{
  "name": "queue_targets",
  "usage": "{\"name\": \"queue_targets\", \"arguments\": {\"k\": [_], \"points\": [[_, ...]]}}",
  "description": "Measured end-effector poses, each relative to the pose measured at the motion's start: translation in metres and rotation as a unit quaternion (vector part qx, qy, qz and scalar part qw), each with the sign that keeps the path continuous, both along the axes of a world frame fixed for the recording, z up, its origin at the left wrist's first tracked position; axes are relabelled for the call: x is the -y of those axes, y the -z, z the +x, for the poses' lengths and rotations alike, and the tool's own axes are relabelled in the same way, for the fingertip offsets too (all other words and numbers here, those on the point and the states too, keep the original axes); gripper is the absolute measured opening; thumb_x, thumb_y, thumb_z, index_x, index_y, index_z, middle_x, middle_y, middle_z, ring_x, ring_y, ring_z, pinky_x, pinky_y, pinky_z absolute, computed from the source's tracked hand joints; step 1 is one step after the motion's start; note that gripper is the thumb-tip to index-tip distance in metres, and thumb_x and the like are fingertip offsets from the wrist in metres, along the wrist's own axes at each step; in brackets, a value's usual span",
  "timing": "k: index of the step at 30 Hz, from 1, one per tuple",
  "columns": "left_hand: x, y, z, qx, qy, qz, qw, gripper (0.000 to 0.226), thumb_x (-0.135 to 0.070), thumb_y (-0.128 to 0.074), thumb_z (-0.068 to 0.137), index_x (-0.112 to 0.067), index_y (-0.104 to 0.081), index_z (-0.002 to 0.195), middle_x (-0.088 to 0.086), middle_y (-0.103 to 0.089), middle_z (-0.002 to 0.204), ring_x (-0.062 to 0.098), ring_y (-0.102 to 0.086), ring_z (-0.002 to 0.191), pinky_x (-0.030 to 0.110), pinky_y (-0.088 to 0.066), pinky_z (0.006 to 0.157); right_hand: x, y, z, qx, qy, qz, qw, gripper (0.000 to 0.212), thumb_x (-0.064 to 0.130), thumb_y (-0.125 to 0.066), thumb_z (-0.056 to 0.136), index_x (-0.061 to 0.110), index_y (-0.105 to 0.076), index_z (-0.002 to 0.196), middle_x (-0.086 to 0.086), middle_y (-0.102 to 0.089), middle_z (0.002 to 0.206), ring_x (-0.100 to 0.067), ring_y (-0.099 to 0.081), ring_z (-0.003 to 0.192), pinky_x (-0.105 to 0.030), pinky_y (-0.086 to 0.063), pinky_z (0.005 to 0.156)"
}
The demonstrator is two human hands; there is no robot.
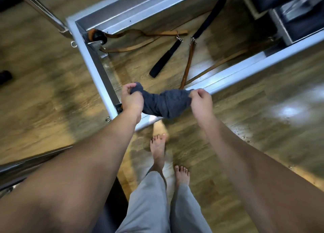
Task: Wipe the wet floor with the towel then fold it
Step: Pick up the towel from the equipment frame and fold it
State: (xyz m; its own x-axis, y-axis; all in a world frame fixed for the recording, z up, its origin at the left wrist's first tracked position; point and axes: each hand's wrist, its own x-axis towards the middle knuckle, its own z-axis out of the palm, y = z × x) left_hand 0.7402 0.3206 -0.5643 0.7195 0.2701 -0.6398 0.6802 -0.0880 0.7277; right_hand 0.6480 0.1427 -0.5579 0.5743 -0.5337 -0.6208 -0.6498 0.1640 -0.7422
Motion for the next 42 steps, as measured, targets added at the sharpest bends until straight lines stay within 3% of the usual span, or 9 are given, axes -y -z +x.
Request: {"name": "queue_targets", "arguments": {"k": [11,17,21,23,27,32,35,38,42], "points": [[0.028,-0.281,0.041,0.19,-0.066,-0.042,0.979,0.032,0.0,-0.044,0.083,-0.027,-0.057,0.091,0.012,-0.065,0.105,0.027,-0.061,0.088,0.043,-0.054,0.082,0.094,-0.262,0.015,0.176,0.116,-0.008,0.978,0.007,0.019,-0.062,0.096,0.019,-0.056,0.094,-0.007,-0.065,0.097,-0.025,-0.066,0.095,-0.037,-0.057,0.078],[0.041,-0.441,0.034,0.241,-0.045,-0.058,0.968,0.024,-0.005,-0.039,0.092,-0.023,-0.055,0.089,0.007,-0.064,0.105,0.029,-0.062,0.101,0.05,-0.054,0.095,0.117,-0.423,0.013,0.312,0.161,0.2,0.915,0.039,-0.002,-0.049,0.097,0.031,-0.04,0.115,-0.009,-0.054,0.084,-0.02,-0.052,0.066,-0.029,-0.047,0.055],[0.046,-0.528,0.02,0.223,-0.027,-0.192,0.955,0.031,-0.004,-0.032,0.097,-0.011,-0.061,0.089,0.014,-0.057,0.091,0.03,-0.061,0.075,0.041,-0.055,0.068,0.121,-0.493,0.0,0.417,0.1,0.23,0.874,0.059,-0.023,-0.026,0.084,0.017,-0.05,0.12,-0.02,-0.054,0.108,-0.031,-0.058,0.085,-0.036,-0.056,0.07],[0.048,-0.561,0.01,0.233,-0.044,-0.248,0.939,0.037,-0.003,-0.024,0.095,-0.005,-0.062,0.094,0.017,-0.058,0.1,0.034,-0.063,0.084,0.043,-0.057,0.069,0.121,-0.513,-0.008,0.458,0.036,0.156,0.874,0.056,-0.025,-0.032,0.087,0.017,-0.053,0.118,-0.013,-0.059,0.125,-0.032,-0.065,0.099,-0.038,-0.059,0.085],[0.052,-0.605,-0.007,0.277,-0.015,-0.263,0.924,0.054,0.013,-0.018,0.09,-0.003,-0.062,0.117,0.019,-0.06,0.105,0.03,-0.065,0.085,0.035,-0.057,0.058,0.128,-0.531,-0.026,0.427,-0.094,-0.278,0.855,0.059,-0.003,-0.053,0.096,0.033,-0.047,0.143,0.002,-0.062,0.132,-0.01,-0.059,0.122,-0.035,-0.045,0.108],[0.049,-0.645,-0.021,0.385,0.051,-0.186,0.902,0.06,0.027,-0.034,0.078,-0.015,-0.068,0.105,0.012,-0.066,0.098,0.024,-0.068,0.084,0.027,-0.058,0.062,0.143,-0.547,-0.047,0.369,-0.117,-0.639,0.665,0.076,0.011,-0.065,0.09,0.033,-0.031,0.154,-0.011,-0.047,0.132,-0.039,-0.06,0.105,-0.049,-0.054,0.082],[0.038,-0.661,-0.029,0.458,0.118,-0.165,0.865,0.04,0.018,-0.054,0.085,-0.014,-0.066,0.105,0.01,-0.068,0.1,0.022,-0.07,0.087,0.027,-0.058,0.07,0.153,-0.56,-0.054,0.299,-0.103,-0.778,0.542,0.086,0.02,-0.078,0.081,0.019,-0.034,0.154,-0.012,-0.055,0.133,-0.044,-0.049,0.122,-0.065,-0.04,0.104],[0.034,-0.676,-0.038,0.518,0.167,-0.111,0.832,0.013,-0.002,-0.064,0.092,-0.012,-0.068,0.099,0.008,-0.073,0.09,0.019,-0.073,0.077,0.026,-0.058,0.066,0.144,-0.573,-0.055,0.231,-0.086,-0.776,0.581,0.081,0.039,-0.069,0.08,0.026,-0.034,0.152,-0.012,-0.054,0.134,-0.044,-0.044,0.128,-0.078,-0.015,0.107],[0.028,-0.696,-0.048,0.551,0.203,0.095,0.804,0.012,-0.028,-0.063,0.095,-0.021,-0.069,0.087,0.009,-0.071,0.085,0.018,-0.069,0.064,0.031,-0.057,0.057,0.122,-0.599,-0.051,0.27,-0.04,-0.644,0.714,0.032,0.028,-0.058,0.09,0.013,-0.063,0.117,-0.017,-0.058,0.118,-0.045,-0.05,0.112,-0.073,-0.03,0.104]]}}
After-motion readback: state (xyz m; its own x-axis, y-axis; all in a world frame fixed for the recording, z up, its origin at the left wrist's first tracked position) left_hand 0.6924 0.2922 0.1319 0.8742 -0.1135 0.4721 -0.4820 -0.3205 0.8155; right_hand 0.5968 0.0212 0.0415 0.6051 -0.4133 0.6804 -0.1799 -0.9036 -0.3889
